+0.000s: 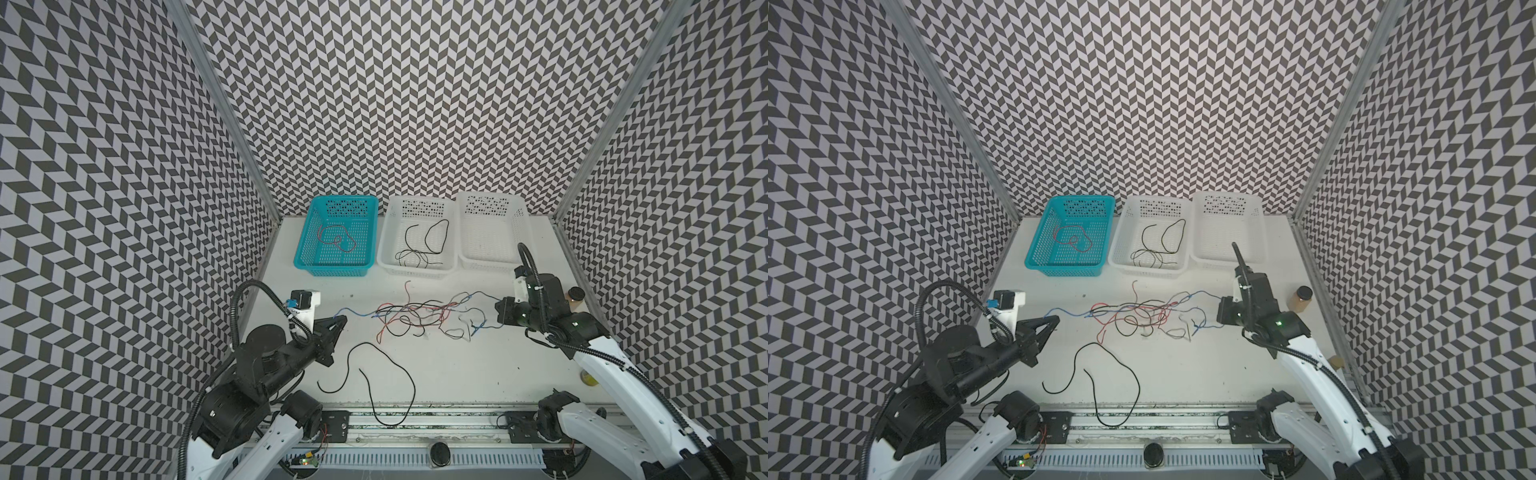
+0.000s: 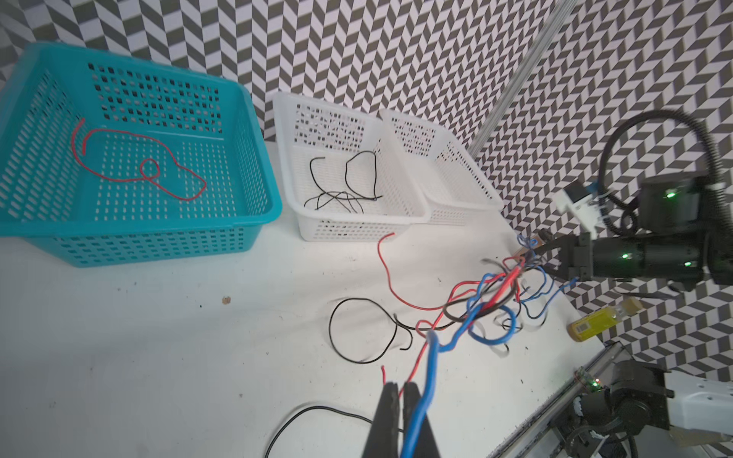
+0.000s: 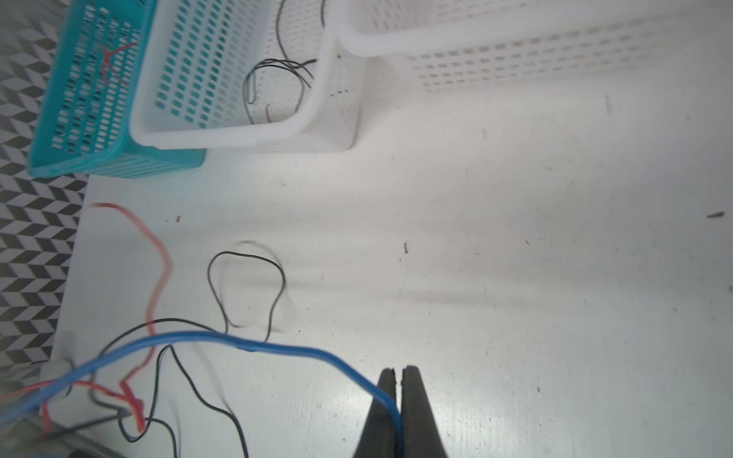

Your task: Untangle the cables

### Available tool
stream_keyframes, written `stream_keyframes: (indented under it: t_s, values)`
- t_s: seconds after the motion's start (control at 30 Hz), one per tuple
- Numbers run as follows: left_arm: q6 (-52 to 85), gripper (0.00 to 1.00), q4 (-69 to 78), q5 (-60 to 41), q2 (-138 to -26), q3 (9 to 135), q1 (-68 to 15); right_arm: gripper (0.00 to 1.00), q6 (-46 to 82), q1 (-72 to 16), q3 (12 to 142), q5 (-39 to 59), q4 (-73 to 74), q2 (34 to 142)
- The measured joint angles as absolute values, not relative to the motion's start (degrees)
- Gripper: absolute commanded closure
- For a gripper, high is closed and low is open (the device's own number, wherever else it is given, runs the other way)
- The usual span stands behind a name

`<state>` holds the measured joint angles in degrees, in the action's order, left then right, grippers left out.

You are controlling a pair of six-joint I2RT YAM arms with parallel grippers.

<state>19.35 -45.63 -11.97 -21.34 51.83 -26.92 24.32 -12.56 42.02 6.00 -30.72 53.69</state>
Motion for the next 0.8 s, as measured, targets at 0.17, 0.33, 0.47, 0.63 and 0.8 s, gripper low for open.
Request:
stream_keyframes:
  t_s: [0.17, 0.33, 0.47, 0.63, 0.8]
  values:
    - [18.8, 1.00, -51.2, -10.4, -25.7, 58.2, -26.9, 1.00, 26.5, -3.9, 38.4, 10.1, -29.9, 53.1]
    - [18.8, 1.00, -56.0, -6.5, -27.6, 61.6, -26.9, 1.00, 27.1, -2.3, 38.2, 11.2, -29.9, 53.1]
    - [18.4, 1.00, -58.5, -3.5, -28.9, 67.5, -26.9, 1.00, 29.7, 3.3, 37.2, 12.5, -29.3, 52.3]
    - [18.2, 1.00, -60.0, -4.1, -34.3, 71.2, -26.9, 1.00, 32.3, 7.7, 35.4, 15.0, -28.9, 52.9]
    - [17.7, 1.00, -61.6, -4.1, -38.4, 71.3, -26.9, 0.97, 31.5, 8.4, 36.0, 16.1, -29.6, 56.6]
